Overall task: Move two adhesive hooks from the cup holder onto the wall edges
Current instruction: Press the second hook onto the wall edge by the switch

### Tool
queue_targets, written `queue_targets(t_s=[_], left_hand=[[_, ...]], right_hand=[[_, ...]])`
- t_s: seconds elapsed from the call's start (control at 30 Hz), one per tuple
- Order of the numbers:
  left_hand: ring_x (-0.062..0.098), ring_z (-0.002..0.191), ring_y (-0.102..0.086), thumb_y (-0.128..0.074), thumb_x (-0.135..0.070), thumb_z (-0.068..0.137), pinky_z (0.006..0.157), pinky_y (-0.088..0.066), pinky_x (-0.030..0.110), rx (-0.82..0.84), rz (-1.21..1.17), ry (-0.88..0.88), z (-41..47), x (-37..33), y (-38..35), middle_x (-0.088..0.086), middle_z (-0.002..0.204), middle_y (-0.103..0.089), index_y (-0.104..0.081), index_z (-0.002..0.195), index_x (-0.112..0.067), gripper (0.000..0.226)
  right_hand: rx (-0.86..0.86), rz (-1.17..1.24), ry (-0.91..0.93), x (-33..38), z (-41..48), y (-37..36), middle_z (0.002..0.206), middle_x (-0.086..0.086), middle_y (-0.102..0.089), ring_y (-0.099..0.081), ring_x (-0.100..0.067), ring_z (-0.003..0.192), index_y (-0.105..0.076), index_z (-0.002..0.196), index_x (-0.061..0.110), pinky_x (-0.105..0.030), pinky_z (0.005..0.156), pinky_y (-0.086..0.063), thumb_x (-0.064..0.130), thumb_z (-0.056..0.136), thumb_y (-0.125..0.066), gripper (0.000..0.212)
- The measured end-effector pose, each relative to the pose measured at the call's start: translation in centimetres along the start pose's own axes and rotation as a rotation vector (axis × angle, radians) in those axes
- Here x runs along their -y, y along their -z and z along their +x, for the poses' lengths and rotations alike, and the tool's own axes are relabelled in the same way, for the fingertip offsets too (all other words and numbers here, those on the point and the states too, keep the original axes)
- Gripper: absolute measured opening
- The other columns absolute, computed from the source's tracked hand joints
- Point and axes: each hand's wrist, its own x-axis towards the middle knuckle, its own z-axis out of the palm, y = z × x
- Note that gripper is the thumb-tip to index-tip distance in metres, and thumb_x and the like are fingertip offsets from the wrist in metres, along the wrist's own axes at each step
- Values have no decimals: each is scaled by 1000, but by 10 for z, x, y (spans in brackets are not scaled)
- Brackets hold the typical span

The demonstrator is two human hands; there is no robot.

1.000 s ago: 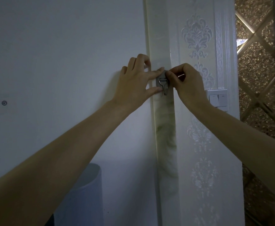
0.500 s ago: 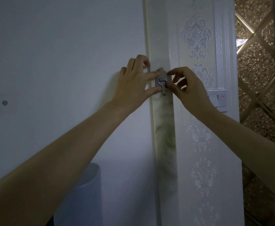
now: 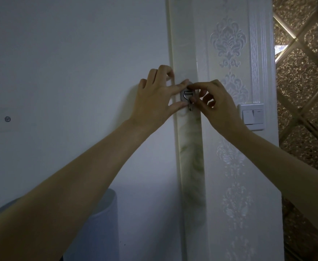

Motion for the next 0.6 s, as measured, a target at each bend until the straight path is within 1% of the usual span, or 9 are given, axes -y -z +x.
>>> queue_targets(t_s=[0.1,0.2,0.27,0.33,0.43,0.53,0.6], left_hand=[[25,115,-41,-55,-44,85,82,-24,26,-4,-5,8,0,0,-2,10,126,-46,-49,129,-30,46],[25,114,-42,-56,-41,85,84,-26,25,-40,-61,44,0,-1,-5,9,124,-48,-53,126,-31,42],[25,112,-44,-58,-38,85,85,-29,26,-68,-100,60,0,-3,-6,10,122,-50,-56,123,-29,39],[26,111,-45,-57,-36,85,86,-34,29,-79,-106,57,0,-4,-7,11,121,-50,-57,122,-28,38],[27,111,-45,-56,-37,86,86,-36,32,-87,-75,49,0,-3,-9,12,122,-50,-56,123,-28,39],[27,113,-45,-53,-40,87,86,-36,33,-88,-27,41,-1,-2,-11,12,125,-49,-52,127,-29,41],[27,115,-43,-51,-42,87,86,-35,32,-83,7,39,-3,-2,-12,12,128,-47,-49,129,-30,44]], right_hand=[[13,17,1,-2,1,2,94,-2,-46,-47,1,73,-57,115,11,-5,66,-41,8,85,-57,30],[21,49,-9,-5,-1,1,93,3,-45,-49,5,75,-56,116,14,-6,66,-42,8,86,-56,31],[23,65,-13,-6,-2,0,95,0,-46,-49,9,75,-55,116,15,-7,66,-43,9,86,-56,31],[24,75,-9,-8,-1,0,96,-3,-46,-49,10,75,-54,117,15,-7,67,-43,9,86,-56,32],[33,90,7,-10,0,0,95,-4,-46,-49,9,74,-53,118,12,-6,67,-42,8,86,-56,33],[35,84,21,-11,0,0,92,2,-45,-48,4,74,-53,119,11,-6,68,-42,7,86,-56,34],[32,84,24,-10,0,-1,95,-3,-46,-47,0,76,-52,120,11,-6,68,-42,7,86,-56,34]])
